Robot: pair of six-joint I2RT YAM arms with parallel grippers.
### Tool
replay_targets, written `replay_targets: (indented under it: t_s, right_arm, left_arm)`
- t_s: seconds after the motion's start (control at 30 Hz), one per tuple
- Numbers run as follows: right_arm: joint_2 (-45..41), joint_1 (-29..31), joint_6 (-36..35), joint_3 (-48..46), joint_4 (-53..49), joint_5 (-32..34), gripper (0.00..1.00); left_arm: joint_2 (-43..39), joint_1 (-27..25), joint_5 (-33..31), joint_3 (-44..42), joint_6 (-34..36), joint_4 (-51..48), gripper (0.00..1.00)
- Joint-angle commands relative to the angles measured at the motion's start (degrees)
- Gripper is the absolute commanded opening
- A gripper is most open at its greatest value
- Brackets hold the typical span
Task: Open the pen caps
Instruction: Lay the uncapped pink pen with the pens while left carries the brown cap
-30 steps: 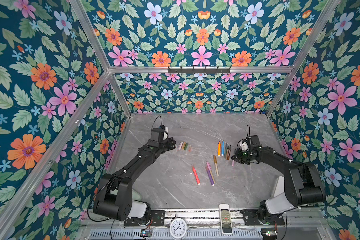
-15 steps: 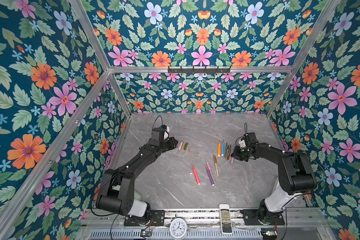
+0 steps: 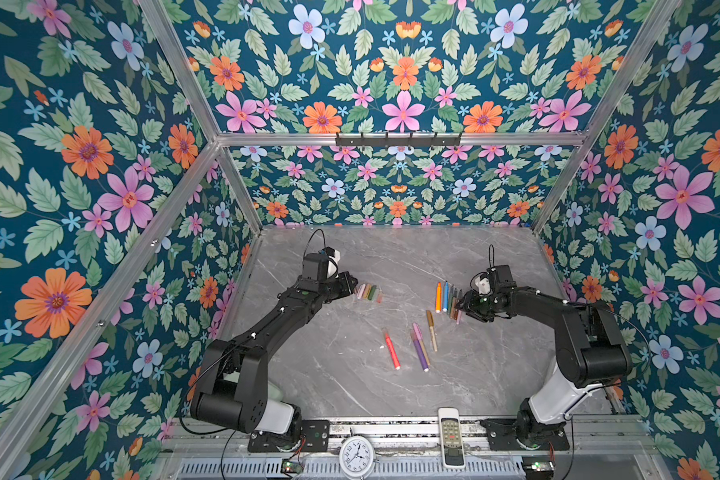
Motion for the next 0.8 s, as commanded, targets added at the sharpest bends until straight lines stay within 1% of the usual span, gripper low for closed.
replay_targets:
  t_s: [0.0, 0.13, 0.23, 0.37, 0.47, 0.57, 0.63, 0.77]
  right_arm:
    - [-3.7, 0.0, -0.3, -1.8, 0.7, -0.4, 0.48]
    - [-9.5, 0.1, -0.3, -7.2, 1.9, -0.8, 0.48]
    - [-13.5, 0.1, 0.1, -11.9, 3.8, -1.9, 0.47]
    - [-17.6, 0.0, 0.4, -17.5, 7.5, -3.2, 0.47]
    - [-19.8, 0.1, 0.0, -18.6, 8.8, -4.7, 0.47]
    - [-21.5, 0.2, 0.7, -20.9, 11.9, -3.8, 0.47]
    - [-22.3, 0.5, 0.9, -21.7, 13.2, -3.8, 0.47]
    - [-22.8, 2.8, 0.1, -21.6, 13.3, -1.5, 0.47]
  left_arm:
    - [0.7, 0.0, -0.5, 0.9, 0.3, 0.3, 0.00]
    - [3.4, 0.4, -4.4, 3.8, 2.3, -3.1, 0.00]
    - [7.6, 1.7, -7.8, 8.8, 3.3, -7.5, 0.00]
    - [12.9, 4.4, -8.9, 14.7, 3.9, -9.9, 0.00]
    - [16.8, 5.7, -11.9, 20.0, 6.2, -13.8, 0.00]
    - [21.1, 6.3, -14.3, 25.0, 8.5, -18.2, 0.00]
    - [23.4, 6.5, -14.4, 26.7, 9.3, -19.5, 0.00]
    - [27.6, 6.7, -16.3, 29.5, 10.9, -21.6, 0.00]
